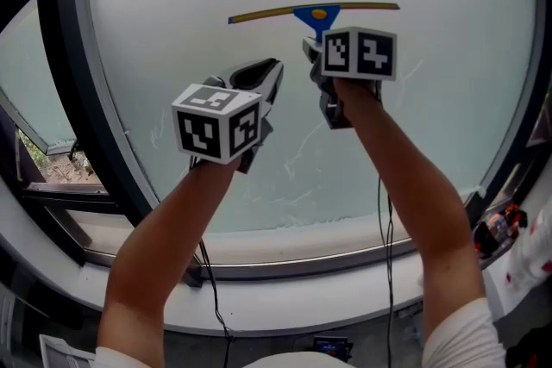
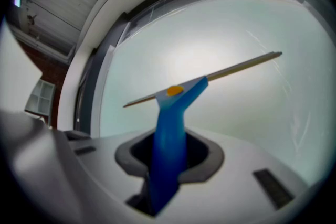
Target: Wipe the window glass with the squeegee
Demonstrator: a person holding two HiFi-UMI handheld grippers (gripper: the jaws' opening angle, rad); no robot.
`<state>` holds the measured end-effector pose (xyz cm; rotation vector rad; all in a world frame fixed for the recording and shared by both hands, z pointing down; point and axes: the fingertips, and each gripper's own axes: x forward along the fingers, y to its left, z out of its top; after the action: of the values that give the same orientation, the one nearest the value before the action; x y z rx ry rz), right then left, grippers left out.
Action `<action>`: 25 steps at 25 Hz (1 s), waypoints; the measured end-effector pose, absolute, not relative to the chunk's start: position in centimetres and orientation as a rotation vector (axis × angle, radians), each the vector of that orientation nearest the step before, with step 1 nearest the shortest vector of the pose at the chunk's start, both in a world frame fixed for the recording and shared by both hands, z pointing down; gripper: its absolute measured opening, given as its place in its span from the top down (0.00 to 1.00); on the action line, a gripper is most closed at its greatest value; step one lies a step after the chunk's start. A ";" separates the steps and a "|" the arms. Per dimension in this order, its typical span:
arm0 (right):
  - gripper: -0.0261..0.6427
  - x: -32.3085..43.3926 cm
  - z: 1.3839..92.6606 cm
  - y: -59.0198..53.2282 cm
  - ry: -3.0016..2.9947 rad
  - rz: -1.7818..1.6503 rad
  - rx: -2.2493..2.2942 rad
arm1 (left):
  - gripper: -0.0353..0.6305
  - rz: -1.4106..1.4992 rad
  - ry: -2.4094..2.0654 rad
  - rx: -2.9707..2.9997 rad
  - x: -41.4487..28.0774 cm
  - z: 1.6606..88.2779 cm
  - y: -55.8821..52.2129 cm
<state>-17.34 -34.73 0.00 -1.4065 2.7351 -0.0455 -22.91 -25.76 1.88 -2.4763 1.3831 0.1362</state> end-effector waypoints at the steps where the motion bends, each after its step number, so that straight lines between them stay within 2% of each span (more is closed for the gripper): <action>1: 0.80 -17.3 -0.4 -34.9 2.733 -0.038 -1.406 | 0.88 0.133 1.379 -2.469 -22.8 1.4 -25.9; 25: 0.80 -15.0 -13.9 -37.2 2.616 0.086 -1.359 | 0.88 0.105 1.335 -2.349 -21.0 -7.1 -27.5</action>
<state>-14.98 -37.17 -13.92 -1.3586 2.6163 0.0862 -21.01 -27.53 -7.13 -2.3492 1.3353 0.1053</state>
